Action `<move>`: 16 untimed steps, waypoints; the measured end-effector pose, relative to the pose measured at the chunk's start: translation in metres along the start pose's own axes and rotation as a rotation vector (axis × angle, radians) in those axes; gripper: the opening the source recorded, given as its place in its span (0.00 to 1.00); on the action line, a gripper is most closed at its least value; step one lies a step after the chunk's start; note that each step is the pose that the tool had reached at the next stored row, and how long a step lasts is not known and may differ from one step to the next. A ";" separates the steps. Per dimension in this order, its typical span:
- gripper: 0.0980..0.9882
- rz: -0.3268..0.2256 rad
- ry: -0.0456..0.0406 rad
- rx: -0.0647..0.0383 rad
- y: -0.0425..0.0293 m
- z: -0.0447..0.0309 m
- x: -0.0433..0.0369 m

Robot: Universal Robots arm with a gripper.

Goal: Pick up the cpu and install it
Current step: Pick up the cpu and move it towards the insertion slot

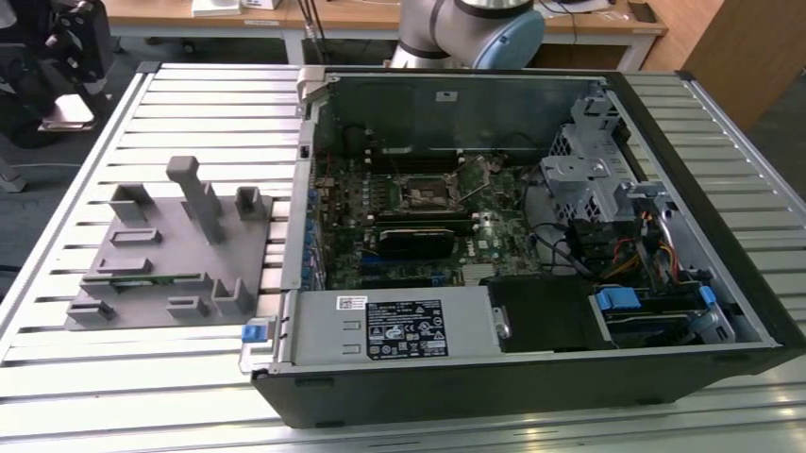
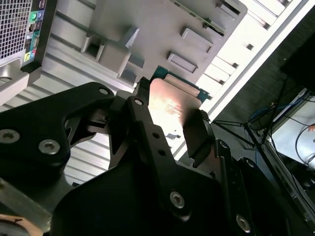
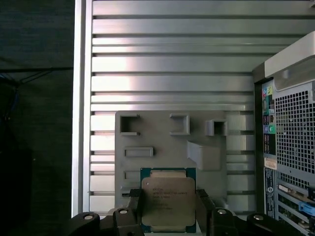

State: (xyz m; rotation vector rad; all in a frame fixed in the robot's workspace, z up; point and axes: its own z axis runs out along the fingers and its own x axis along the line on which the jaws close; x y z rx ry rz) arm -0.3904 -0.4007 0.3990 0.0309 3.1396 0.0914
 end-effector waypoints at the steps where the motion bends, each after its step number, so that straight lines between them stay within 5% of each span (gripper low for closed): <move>1: 0.48 0.000 -0.0001 0.000 0.0000 0.0001 -0.0014; 16: 0.48 0.000 -0.0001 -0.001 0.0004 0.0005 -0.0195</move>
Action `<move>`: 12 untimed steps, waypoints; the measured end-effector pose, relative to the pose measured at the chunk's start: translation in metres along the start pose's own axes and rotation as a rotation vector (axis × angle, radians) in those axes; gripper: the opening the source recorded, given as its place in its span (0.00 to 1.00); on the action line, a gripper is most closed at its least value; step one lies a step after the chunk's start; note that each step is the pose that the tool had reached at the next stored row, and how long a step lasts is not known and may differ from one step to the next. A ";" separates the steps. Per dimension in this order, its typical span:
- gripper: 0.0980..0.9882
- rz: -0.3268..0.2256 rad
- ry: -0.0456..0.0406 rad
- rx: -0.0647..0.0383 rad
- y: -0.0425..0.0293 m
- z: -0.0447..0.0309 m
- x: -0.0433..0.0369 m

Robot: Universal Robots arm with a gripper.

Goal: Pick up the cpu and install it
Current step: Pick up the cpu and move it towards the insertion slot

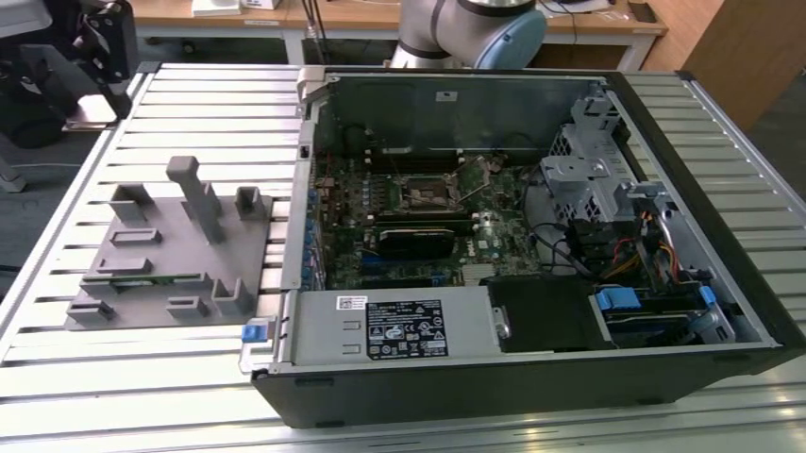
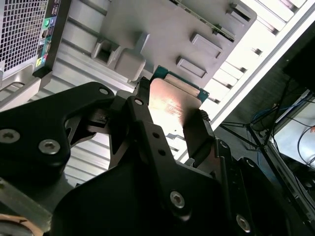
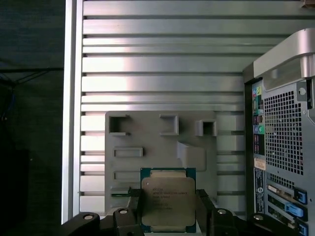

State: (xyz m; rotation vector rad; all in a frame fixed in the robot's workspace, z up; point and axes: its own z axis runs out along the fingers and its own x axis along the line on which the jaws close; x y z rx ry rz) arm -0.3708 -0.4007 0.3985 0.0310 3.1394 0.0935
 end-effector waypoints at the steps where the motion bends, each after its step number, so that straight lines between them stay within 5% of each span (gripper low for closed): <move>1: 0.48 0.000 0.0000 0.000 0.0000 0.0000 -0.0009; 12: 0.48 0.000 0.0001 -0.001 0.0002 0.0003 -0.0112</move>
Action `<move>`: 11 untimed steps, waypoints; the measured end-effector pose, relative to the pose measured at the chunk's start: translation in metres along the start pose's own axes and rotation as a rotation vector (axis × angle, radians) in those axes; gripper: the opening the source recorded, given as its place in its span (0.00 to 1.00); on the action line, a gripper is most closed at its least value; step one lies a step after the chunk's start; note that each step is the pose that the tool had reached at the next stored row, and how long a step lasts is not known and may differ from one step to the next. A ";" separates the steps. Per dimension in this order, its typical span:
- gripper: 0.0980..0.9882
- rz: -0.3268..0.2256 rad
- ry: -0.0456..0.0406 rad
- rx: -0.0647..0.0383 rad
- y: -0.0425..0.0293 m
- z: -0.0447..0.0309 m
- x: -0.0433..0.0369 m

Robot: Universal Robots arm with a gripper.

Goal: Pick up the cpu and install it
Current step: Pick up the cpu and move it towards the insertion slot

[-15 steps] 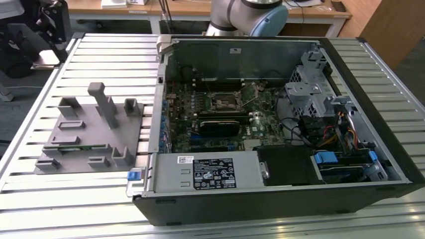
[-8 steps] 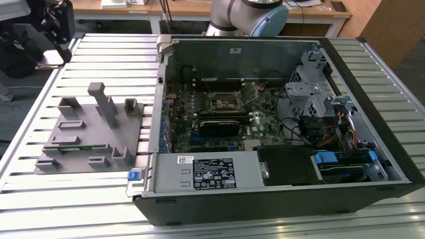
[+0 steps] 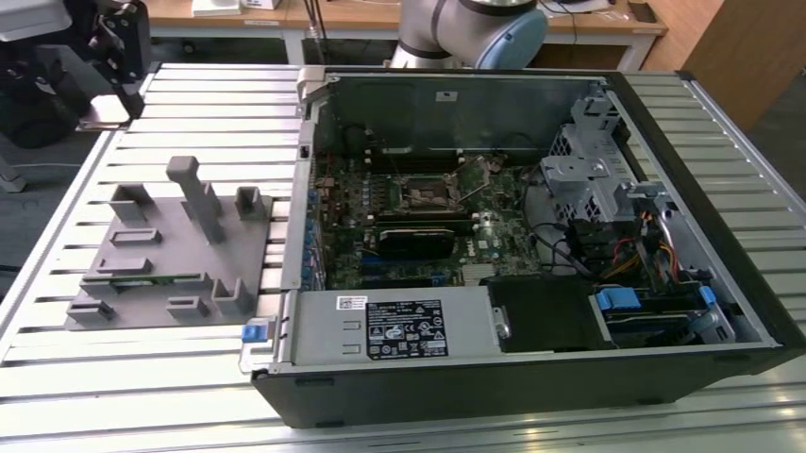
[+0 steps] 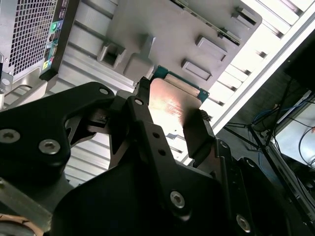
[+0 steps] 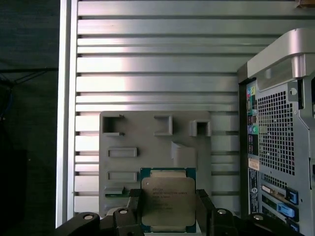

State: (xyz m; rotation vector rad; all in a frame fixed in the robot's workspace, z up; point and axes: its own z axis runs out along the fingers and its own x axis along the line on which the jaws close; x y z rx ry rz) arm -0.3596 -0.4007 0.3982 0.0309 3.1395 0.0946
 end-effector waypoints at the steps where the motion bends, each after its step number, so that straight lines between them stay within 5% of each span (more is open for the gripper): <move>1: 0.48 0.000 0.0000 0.000 0.0000 0.0001 -0.0010; 11: 0.48 0.000 0.0000 -0.001 0.0002 0.0004 -0.0115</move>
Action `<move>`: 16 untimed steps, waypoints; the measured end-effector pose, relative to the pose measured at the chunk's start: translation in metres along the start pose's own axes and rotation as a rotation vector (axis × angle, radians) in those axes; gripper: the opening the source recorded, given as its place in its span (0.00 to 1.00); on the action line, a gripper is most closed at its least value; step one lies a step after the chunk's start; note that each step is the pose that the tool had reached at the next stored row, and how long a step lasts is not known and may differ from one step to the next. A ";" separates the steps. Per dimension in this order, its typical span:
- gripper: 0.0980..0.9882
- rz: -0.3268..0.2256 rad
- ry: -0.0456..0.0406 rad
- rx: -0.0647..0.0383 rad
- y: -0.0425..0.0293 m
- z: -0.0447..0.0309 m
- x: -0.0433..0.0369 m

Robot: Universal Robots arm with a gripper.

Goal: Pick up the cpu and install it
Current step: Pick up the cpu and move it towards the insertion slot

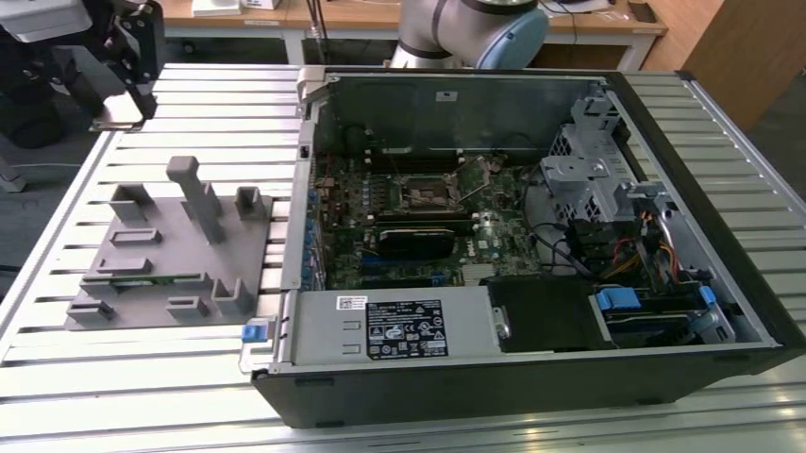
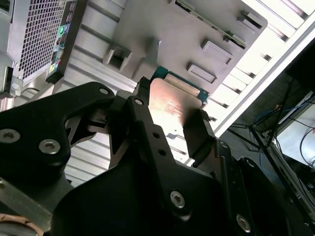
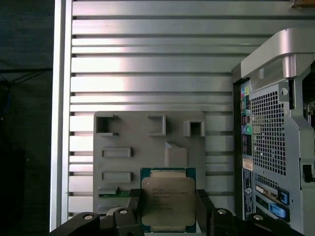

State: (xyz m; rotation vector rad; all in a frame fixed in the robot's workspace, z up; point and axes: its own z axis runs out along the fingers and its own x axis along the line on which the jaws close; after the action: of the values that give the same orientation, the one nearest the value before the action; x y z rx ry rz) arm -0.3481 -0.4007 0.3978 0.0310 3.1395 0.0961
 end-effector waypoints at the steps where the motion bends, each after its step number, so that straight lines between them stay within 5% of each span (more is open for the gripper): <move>1: 0.48 0.000 0.0000 0.000 0.0000 0.0000 -0.0012; 16: 0.48 0.000 0.0001 -0.002 0.0003 0.0006 -0.0178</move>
State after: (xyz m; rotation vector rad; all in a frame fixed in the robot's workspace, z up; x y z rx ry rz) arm -0.3303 -0.4007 0.3972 0.0309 3.1395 0.0987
